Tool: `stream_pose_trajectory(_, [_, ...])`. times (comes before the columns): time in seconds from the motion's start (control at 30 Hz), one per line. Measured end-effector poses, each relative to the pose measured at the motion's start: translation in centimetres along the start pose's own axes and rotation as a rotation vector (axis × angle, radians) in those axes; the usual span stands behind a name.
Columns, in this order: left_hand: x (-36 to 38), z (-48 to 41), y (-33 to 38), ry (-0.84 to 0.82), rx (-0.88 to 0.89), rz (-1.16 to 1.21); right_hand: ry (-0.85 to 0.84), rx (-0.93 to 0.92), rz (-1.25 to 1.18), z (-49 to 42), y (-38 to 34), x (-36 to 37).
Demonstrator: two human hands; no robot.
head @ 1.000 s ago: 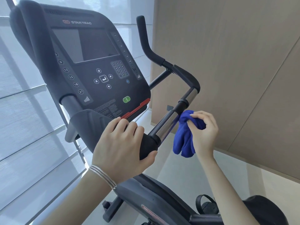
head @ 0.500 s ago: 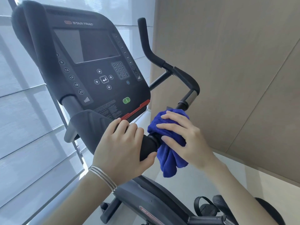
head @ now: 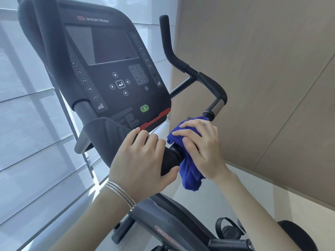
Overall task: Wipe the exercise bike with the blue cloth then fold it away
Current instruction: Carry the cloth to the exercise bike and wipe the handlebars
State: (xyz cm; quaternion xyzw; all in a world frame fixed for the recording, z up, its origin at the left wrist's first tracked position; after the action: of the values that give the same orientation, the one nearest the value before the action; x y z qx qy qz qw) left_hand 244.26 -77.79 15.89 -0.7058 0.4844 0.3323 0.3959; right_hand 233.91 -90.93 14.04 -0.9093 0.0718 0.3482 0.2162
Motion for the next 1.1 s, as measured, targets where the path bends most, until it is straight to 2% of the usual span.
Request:
stream_pose_trajectory(0.13, [0.2, -0.1, 0.0, 0.033, 0.0, 0.0, -0.052, -0.071, 0.013, 0.3, 0.0, -0.3])
stream_pose_trajectory(0.33, [0.2, -0.1, -0.1, 0.005, 0.016, -0.02, -0.408, 0.069, 0.027, -5.2, 0.9, -0.6])
stream_pose_trajectory(0.47, [0.0, -0.2, -0.2, 0.013, 0.009, 0.005, -0.582, 0.032, 0.111, -6.6, -0.2, 0.5])
stream_pose_trajectory(0.57, [0.1, -0.1, -0.3, 0.028, -0.006, 0.037, -0.532, -0.056, 0.041, -5.6, -1.4, 0.8])
stream_pose_trajectory(0.73, [0.2, -0.1, -0.4, 0.028, -0.012, 0.073, -0.222, -0.157, -0.171, -3.4, -0.3, 0.5])
stream_pose_trajectory(0.8, [0.2, -0.1, -0.4, 0.003, -0.011, 0.077, -0.152, -0.15, -0.192, -3.2, 0.5, 0.5])
stream_pose_trajectory(1.0, [-0.1, -0.1, -0.4, -0.053, -0.016, 0.07, -0.171, 0.126, -0.031, -4.3, 2.9, -0.5])
stream_pose_trajectory(1.1, [-0.4, -0.1, -0.3, -0.069, -0.026, 0.078, -0.206, 0.11, 0.018, -1.6, 2.4, -0.3])
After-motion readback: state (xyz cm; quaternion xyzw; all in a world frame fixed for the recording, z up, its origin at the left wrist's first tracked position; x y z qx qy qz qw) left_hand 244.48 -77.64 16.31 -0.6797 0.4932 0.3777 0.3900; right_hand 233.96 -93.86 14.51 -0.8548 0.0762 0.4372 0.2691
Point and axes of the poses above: each hand's wrist, its own z-axis away from the middle knuckle, its own x-axis out of the palm, y = z × x, the point moved 2 cm from there along -z, towards the middle knuckle, and after that the axes turned 4 degrees about x, right-handed, at the moved point
